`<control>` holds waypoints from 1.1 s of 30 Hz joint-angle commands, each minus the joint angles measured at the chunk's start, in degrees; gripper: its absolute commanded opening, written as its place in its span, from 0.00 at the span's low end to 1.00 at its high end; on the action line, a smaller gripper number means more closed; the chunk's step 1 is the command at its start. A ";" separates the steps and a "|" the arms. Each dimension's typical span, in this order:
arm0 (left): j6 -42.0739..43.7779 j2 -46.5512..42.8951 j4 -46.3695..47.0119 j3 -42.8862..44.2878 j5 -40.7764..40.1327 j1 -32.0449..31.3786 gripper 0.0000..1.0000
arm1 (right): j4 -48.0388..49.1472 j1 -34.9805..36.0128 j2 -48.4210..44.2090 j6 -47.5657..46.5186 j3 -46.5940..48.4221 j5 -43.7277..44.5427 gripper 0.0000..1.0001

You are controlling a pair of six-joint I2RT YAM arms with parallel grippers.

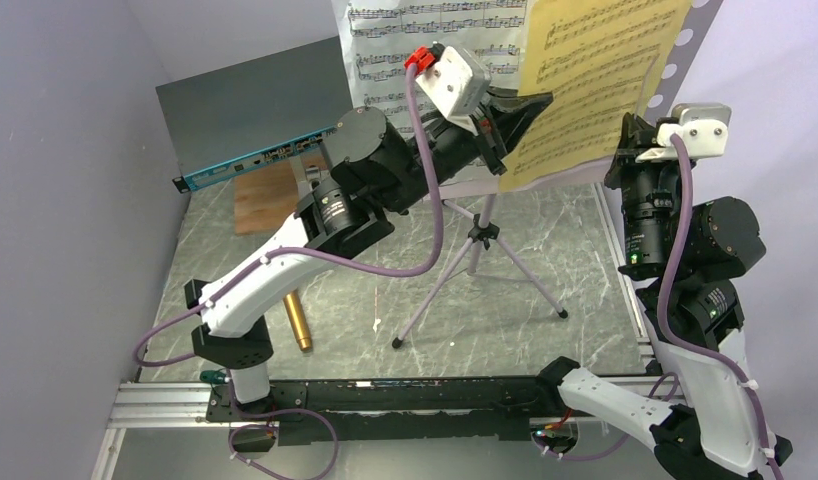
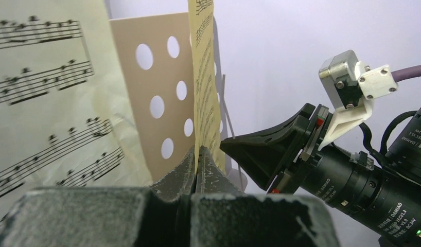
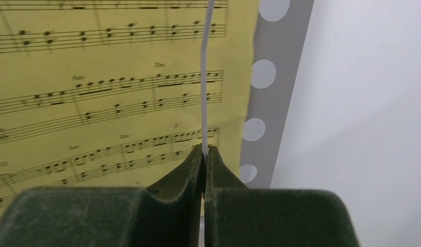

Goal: Set up the instrument practice props

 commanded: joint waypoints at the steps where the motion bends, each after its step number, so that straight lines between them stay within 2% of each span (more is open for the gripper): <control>1: 3.77 1.89 1.12 4.79 4.52 -0.31 0.00 | 2.23 0.24 -0.69 1.39 -0.03 -4.83 0.00; 11: 6.88 4.75 -0.35 8.12 7.40 -0.31 0.00 | 2.05 0.24 -0.73 2.82 -0.80 -6.80 0.00; 21: 8.99 4.30 -1.32 6.25 6.35 -0.17 0.00 | 2.38 0.23 -0.80 2.86 -1.51 -7.20 0.00; 26: 7.37 4.84 -1.79 6.52 8.26 1.31 0.00 | 1.99 0.24 -1.38 3.11 -1.84 -7.44 0.00; 33: 5.60 5.66 -2.13 6.58 9.43 2.89 0.00 | 1.61 0.24 -1.30 3.71 -1.79 -8.35 0.06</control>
